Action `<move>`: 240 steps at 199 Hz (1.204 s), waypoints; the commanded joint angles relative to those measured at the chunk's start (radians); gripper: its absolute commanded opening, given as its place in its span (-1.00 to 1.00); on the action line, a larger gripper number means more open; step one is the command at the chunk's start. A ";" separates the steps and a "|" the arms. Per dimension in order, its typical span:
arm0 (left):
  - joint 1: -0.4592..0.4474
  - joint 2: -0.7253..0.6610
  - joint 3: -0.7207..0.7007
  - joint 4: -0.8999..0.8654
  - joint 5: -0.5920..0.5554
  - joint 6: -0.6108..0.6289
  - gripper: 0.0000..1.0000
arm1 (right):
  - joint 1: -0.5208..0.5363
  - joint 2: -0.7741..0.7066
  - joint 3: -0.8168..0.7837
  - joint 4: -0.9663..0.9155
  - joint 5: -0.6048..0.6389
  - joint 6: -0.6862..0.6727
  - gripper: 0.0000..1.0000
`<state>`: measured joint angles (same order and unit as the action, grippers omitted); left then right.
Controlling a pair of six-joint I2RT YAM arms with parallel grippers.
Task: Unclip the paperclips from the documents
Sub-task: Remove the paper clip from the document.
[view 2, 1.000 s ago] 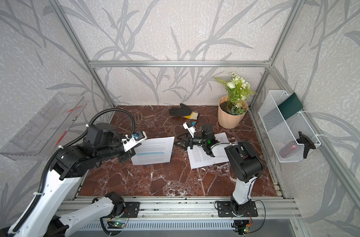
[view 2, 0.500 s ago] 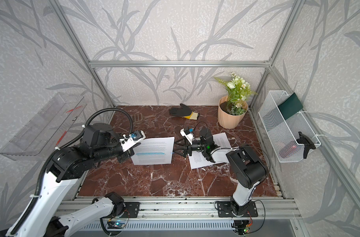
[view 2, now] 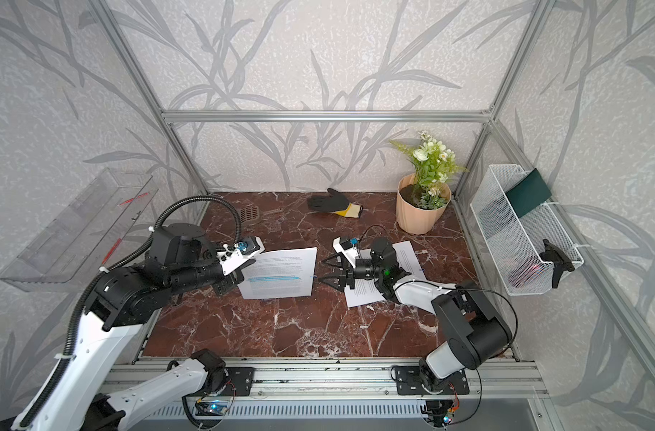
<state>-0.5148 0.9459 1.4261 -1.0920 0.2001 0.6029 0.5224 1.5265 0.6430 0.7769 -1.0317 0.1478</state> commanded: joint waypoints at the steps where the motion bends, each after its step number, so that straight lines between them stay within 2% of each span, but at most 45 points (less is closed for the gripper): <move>1: 0.008 0.002 0.024 -0.009 0.021 0.022 -1.00 | 0.036 -0.001 0.004 -0.044 -0.016 -0.026 0.53; 50: 0.009 0.011 0.031 -0.009 0.024 0.024 -1.00 | 0.053 0.015 0.022 -0.083 0.021 -0.077 0.46; 77: 0.009 0.011 0.030 -0.006 0.025 0.021 -1.00 | 0.053 0.016 0.023 -0.069 0.018 -0.057 0.06; 106: 0.010 0.014 0.028 -0.003 0.025 0.018 -1.00 | 0.053 0.022 0.027 -0.065 0.021 -0.046 -0.26; 125: 0.010 0.017 0.028 0.003 0.027 0.017 -1.00 | 0.054 0.032 0.033 -0.048 0.018 -0.026 -0.32; 197: 0.011 0.029 0.032 0.013 0.032 0.014 -1.00 | 0.054 0.055 0.046 -0.044 0.028 0.013 -0.75; 240: 0.010 0.037 0.037 0.010 0.030 0.018 -1.00 | 0.054 0.050 0.045 -0.044 0.045 -0.005 -0.77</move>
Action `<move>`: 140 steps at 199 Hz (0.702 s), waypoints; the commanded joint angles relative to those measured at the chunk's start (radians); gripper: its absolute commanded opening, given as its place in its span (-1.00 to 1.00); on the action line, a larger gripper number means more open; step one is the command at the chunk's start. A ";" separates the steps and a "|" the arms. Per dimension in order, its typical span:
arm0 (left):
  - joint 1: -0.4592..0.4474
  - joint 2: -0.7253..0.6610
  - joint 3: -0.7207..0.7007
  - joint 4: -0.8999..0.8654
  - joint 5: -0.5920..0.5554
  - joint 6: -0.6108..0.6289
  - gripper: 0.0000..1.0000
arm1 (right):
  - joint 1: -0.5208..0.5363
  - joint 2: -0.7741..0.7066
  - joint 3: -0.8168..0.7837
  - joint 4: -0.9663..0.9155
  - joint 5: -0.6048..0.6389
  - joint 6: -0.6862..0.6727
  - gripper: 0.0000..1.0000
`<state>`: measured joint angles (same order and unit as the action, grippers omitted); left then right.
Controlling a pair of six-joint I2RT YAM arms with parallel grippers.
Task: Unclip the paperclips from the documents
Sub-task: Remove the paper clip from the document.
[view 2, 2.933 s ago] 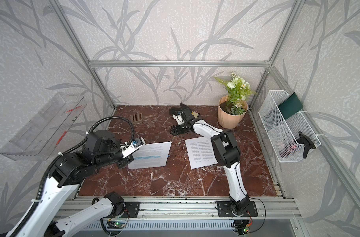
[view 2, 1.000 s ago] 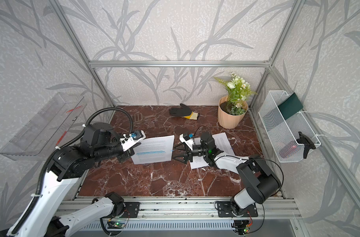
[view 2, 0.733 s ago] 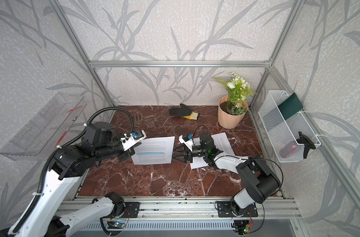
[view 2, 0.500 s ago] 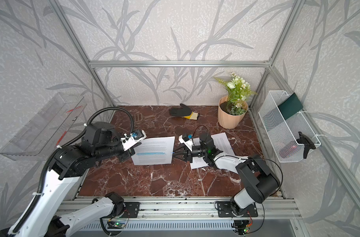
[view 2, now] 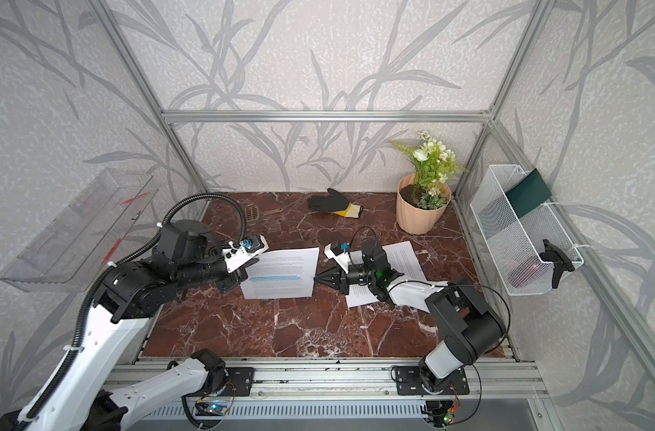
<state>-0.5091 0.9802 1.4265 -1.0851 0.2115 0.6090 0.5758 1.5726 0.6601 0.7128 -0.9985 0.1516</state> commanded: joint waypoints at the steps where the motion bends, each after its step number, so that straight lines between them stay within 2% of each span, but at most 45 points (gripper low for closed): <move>1: 0.005 0.003 0.037 0.002 0.018 0.012 -1.00 | 0.001 0.004 0.028 0.020 0.012 -0.009 -0.77; 14: 0.004 0.003 0.038 0.002 0.020 0.012 -1.00 | -0.001 -0.001 0.027 0.020 0.018 -0.018 -0.75; 25: 0.005 0.005 0.038 0.003 0.019 0.012 -1.00 | 0.000 -0.007 0.022 0.020 0.026 -0.025 -0.54; 34: 0.004 0.005 0.036 0.003 0.020 0.012 -1.00 | 0.001 -0.014 0.020 0.020 0.030 -0.029 -0.51; 111: 0.006 0.001 0.030 0.002 0.016 0.012 -1.00 | -0.004 -0.047 0.021 -0.014 0.039 -0.044 -0.54; 140: 0.006 -0.003 0.029 0.000 0.015 0.012 -1.00 | -0.003 -0.058 0.022 -0.035 0.048 -0.052 -0.69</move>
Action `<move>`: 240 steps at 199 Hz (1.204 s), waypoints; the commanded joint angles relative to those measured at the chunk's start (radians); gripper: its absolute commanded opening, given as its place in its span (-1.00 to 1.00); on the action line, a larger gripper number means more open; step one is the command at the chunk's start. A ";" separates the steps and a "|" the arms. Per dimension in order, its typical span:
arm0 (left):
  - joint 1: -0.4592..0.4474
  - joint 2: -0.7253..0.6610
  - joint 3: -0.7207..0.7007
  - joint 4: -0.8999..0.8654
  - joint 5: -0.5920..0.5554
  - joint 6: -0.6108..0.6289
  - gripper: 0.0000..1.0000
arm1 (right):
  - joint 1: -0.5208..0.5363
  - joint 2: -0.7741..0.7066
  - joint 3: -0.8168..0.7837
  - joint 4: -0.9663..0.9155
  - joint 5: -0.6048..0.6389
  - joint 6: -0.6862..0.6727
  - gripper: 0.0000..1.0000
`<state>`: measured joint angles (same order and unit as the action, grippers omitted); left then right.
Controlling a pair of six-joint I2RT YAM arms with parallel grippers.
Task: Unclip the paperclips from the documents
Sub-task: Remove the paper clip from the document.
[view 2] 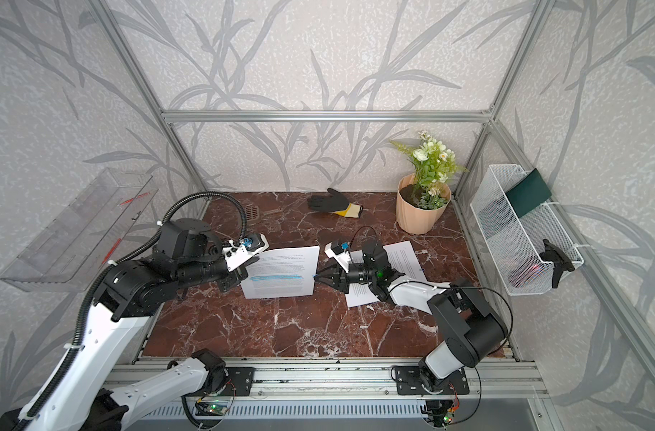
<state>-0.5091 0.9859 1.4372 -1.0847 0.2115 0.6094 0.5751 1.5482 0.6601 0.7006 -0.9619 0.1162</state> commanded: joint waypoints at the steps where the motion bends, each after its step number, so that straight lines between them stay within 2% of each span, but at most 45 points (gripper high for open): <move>1: 0.006 -0.009 0.018 0.000 0.014 0.012 -1.00 | -0.003 -0.034 0.022 -0.024 0.012 -0.016 -0.70; 14: 0.005 -0.010 0.017 -0.002 0.015 0.011 -1.00 | -0.003 -0.037 0.023 -0.034 0.011 -0.016 -0.86; 40: 0.005 -0.010 0.014 0.001 0.017 0.012 -1.00 | -0.002 -0.044 0.029 -0.058 0.009 -0.019 -1.00; 92: 0.007 -0.006 0.020 -0.004 0.009 0.018 -1.00 | -0.004 -0.050 0.031 -0.082 0.007 -0.022 -1.00; 182: 0.017 -0.019 0.028 -0.057 -0.090 0.095 -1.00 | -0.070 -0.113 0.017 -0.202 0.003 -0.072 -1.00; 240: 0.021 -0.018 0.041 -0.075 -0.120 0.121 -1.00 | -0.071 -0.116 0.028 -0.280 -0.005 -0.113 -1.00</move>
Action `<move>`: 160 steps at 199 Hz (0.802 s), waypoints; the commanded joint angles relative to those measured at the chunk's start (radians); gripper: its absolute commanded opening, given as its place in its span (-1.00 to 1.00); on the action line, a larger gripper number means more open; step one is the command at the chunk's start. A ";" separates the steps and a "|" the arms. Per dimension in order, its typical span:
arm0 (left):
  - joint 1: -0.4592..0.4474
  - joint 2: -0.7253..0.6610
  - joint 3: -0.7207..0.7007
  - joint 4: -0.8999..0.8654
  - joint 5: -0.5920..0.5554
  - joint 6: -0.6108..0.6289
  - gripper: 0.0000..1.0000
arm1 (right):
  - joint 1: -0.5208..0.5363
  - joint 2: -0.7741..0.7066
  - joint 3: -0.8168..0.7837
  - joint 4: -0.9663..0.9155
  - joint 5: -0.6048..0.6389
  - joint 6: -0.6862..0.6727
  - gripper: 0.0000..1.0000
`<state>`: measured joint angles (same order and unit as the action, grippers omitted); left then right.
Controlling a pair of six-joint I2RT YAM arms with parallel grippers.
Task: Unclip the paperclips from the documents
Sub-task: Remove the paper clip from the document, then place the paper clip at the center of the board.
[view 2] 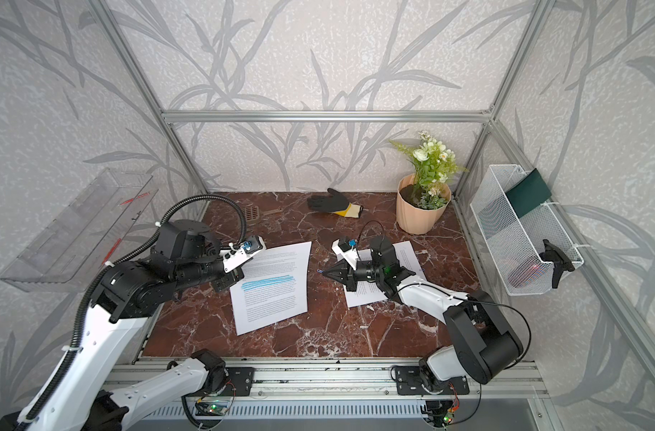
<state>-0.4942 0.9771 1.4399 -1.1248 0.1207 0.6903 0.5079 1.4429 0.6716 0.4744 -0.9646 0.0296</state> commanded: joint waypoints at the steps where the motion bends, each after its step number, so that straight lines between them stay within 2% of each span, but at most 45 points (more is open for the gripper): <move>1: 0.006 -0.009 0.038 -0.034 -0.029 0.041 -1.00 | -0.004 -0.010 0.017 -0.054 -0.002 -0.027 -1.00; 43: 0.007 -0.006 0.047 -0.030 -0.040 0.040 -1.00 | 0.013 0.060 0.064 -0.124 0.055 -0.061 -1.00; 57: 0.008 -0.006 0.045 -0.026 -0.046 0.039 -1.00 | 0.041 0.139 0.131 -0.220 0.166 -0.096 -1.00; 80: 0.009 -0.002 0.042 -0.009 -0.044 0.030 -1.00 | 0.071 0.306 0.325 -0.422 0.338 -0.142 -1.00; 106: 0.009 -0.003 0.044 0.007 -0.045 0.019 -1.00 | 0.073 0.444 0.447 -0.380 0.435 -0.072 -1.00; 136: 0.009 -0.011 0.044 0.013 -0.039 0.005 -1.00 | 0.073 0.583 0.602 -0.468 0.556 -0.014 -1.00; 160: 0.009 -0.018 0.034 0.016 -0.038 -0.002 -1.00 | 0.072 0.637 0.661 -0.523 0.649 0.008 -1.00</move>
<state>-0.4889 0.9771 1.4570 -1.1210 0.0788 0.6960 0.5816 2.0449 1.2751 0.0513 -0.4576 -0.0029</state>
